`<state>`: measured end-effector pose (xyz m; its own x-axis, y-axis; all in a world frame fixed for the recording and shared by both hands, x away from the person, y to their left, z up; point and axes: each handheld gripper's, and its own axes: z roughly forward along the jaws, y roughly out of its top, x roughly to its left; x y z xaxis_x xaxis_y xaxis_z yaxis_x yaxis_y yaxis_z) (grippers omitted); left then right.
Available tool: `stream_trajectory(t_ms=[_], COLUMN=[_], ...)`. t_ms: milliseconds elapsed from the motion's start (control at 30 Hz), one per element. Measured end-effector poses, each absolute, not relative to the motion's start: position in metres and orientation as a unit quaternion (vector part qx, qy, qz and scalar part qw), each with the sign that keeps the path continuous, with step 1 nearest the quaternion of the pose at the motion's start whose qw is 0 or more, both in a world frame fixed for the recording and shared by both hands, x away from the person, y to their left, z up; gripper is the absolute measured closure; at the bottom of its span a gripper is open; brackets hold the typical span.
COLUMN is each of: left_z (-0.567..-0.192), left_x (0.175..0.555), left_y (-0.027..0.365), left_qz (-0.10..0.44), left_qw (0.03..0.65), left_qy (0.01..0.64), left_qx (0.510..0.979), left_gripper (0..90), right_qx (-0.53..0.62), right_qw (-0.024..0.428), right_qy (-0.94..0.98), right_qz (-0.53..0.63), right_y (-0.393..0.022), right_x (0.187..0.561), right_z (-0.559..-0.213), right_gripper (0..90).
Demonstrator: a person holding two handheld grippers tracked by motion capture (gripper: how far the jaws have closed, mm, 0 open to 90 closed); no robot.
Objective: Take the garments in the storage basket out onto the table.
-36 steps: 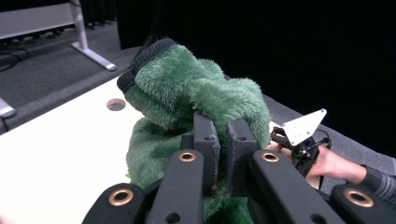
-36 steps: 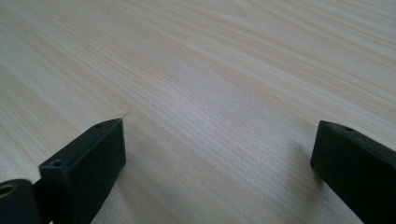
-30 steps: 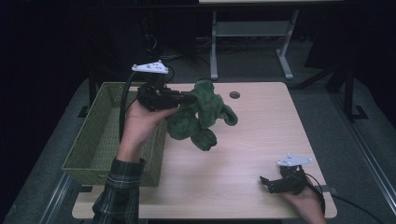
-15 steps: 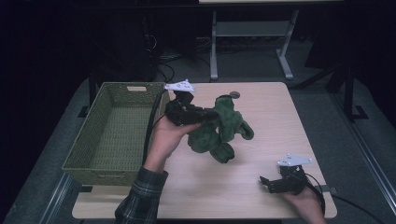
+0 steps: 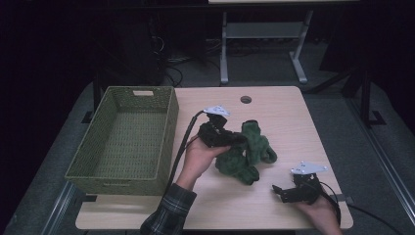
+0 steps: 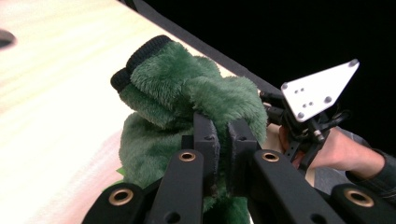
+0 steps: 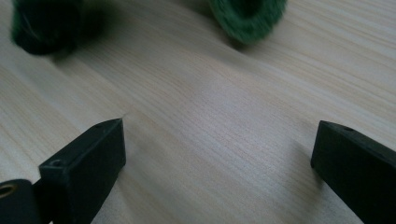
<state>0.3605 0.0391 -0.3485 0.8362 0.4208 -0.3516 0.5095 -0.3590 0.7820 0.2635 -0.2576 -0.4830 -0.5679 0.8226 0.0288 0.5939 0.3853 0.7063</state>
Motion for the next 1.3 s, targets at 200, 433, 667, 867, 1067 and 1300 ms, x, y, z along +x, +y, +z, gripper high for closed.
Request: stream_trajectory(t_ms=[200, 433, 667, 867, 1067, 1300], left_z=[-0.384, -0.419, -0.441, -0.452, -0.442, -0.418], left_x=[0.368, 0.377, 0.38, 0.378, 0.375, 0.364], left_y=[0.026, 0.015, 0.007, 0.001, 0.002, 0.009], left_qz=[-0.064, -0.066, -0.056, -0.044, -0.038, -0.015], left_qw=[0.467, 0.436, 0.408, 0.384, 0.394, 0.405], left_qy=[0.294, 0.31, 0.313, 0.3, 0.29, 0.271], left_qx=[0.831, 0.842, 0.856, 0.872, 0.871, 0.873], left_gripper=[85.2, 85.2, 85.1, 84.3, 71.8, 59.5], right_qx=[0.435, 0.435, 0.434, 0.434, 0.434, 0.434], right_qw=[0.165, 0.165, 0.165, 0.166, 0.166, 0.165], right_qy=[0.816, 0.816, 0.816, 0.816, 0.816, 0.816], right_qz=[0.344, 0.344, 0.344, 0.344, 0.344, 0.345], right_y=[-0.258, -0.258, -0.258, -0.258, -0.258, -0.258], right_x=[0.263, 0.263, 0.263, 0.263, 0.264, 0.263], right_z=[-0.483, -0.483, -0.483, -0.483, -0.483, -0.483], right_gripper=[2.9, 2.9, 2.9, 2.9, 2.8, 2.9])
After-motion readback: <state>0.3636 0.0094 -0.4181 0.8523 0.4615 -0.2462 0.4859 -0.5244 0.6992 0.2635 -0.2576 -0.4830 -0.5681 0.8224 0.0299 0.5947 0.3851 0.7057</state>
